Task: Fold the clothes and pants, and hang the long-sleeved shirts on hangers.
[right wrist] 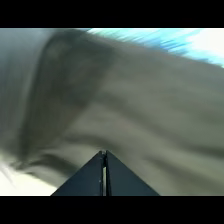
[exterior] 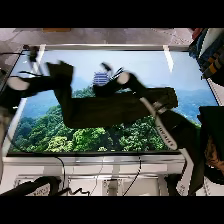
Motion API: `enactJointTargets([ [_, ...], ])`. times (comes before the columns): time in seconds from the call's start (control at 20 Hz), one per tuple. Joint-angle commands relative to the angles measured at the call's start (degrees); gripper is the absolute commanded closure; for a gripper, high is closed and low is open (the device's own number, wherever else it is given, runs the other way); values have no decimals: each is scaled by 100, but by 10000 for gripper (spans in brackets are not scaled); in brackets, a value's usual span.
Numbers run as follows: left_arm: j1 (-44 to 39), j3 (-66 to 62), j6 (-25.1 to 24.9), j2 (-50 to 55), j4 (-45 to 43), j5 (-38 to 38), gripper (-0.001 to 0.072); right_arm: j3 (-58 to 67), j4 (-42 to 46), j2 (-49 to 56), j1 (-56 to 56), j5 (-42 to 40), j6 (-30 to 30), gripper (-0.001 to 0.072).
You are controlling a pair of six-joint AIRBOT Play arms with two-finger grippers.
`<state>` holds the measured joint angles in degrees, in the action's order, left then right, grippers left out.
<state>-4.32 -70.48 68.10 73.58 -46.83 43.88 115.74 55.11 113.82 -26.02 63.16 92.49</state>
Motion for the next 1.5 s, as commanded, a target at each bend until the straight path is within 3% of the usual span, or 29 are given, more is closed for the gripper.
enactJointTargets([
  [0.0, -1113, 4, 4, 664, 107, -26, 698, 4, 323, -348, 1123, 855, -66, 677],
  [0.1, -1631, 4, 85, 1014, 105, 151, 695, 2, 323, -426, 1600, 1132, -66, 676],
  [0.15, -1829, 4, 85, 1141, 103, 256, 596, 2, 323, -442, 1805, 1248, -66, 677],
  [0.2, -1952, 4, 87, 1211, 101, 306, 283, 2, 323, -444, 1963, 1342, -66, 676],
  [0.25, -2013, 2, 109, 1239, 103, 380, 15, 0, 334, -444, 2096, 1429, -66, 676],
  [0.45, -1523, -2, 96, 981, -402, 994, 10, 0, 378, -444, 2470, 1683, -256, 676],
  [0.7, 494, 4, 407, 367, -1873, 1810, 75, -4, 573, -444, 2712, 2100, -1088, 676],
  [0.95, 2240, 485, -446, 614, -1456, 2343, 67, -4, 632, -444, 2828, 2341, -1434, 676],
  [1.15, 2498, 946, -1172, 1272, -498, 2319, 66, -4, 590, -444, 2806, 2317, -1440, 676],
  [1.45, 1873, 957, -1394, 2247, 358, 1781, 66, -4, -136, -444, 2621, 2293, -1572, 676],
])
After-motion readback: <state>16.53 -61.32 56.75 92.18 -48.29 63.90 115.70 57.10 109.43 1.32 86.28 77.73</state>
